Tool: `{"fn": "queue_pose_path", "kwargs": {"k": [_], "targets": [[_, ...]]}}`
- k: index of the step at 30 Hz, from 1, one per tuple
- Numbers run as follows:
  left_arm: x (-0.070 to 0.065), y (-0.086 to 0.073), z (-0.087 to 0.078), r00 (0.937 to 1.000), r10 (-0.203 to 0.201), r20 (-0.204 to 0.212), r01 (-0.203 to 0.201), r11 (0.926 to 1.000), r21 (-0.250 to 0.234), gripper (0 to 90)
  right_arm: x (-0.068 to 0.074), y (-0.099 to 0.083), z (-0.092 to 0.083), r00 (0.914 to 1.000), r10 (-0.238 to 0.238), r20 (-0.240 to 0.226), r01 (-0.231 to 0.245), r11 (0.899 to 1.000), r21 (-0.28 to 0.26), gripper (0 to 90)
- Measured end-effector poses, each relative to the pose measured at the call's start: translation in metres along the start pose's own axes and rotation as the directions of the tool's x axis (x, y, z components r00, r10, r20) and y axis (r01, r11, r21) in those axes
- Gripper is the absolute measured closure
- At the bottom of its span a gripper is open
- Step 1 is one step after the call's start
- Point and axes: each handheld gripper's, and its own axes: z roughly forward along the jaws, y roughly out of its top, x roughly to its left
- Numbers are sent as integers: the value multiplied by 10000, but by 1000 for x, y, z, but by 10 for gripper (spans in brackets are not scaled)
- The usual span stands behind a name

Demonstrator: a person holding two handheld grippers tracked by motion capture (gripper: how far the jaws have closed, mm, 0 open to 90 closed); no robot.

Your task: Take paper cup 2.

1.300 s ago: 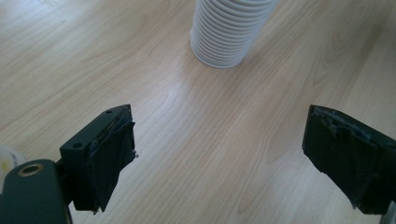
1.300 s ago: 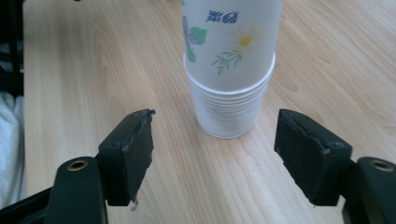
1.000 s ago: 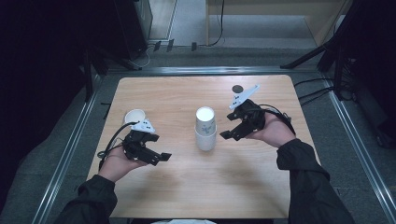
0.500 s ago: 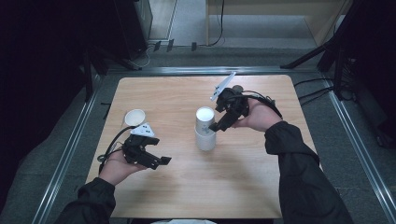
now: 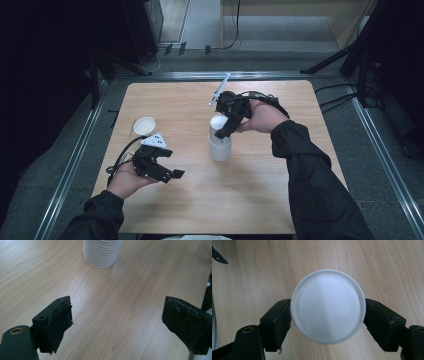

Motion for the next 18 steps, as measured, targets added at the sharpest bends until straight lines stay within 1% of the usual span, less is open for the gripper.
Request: {"fn": "queue_pose_path", "kwargs": {"k": [2,6,8,10,13,18], "targets": [[0,0,0,10000,-51,3,51,10000,10,93,0,3,1,10000,-6,40,5,9999,130,248],[0,-1,1,10000,42,-27,-42,10000,82,93,1,8,2,10000,-2,69,-1,9990,456,280],[-1,-1,1,10000,41,-14,-41,10000,68,93,1,8,3,9999,-100,56,97,9986,525,301],[0,-1,1,10000,87,-33,-86,9999,104,93,1,9,2,9999,-78,115,71,9980,623,322],[0,-1,2,10000,50,-37,-50,9999,131,93,0,9,1,9999,3,111,-10,9977,676,328],[-2,-1,4,9999,126,-48,-125,9997,212,93,1,10,-1,9999,107,106,-115,9966,816,332]]}}
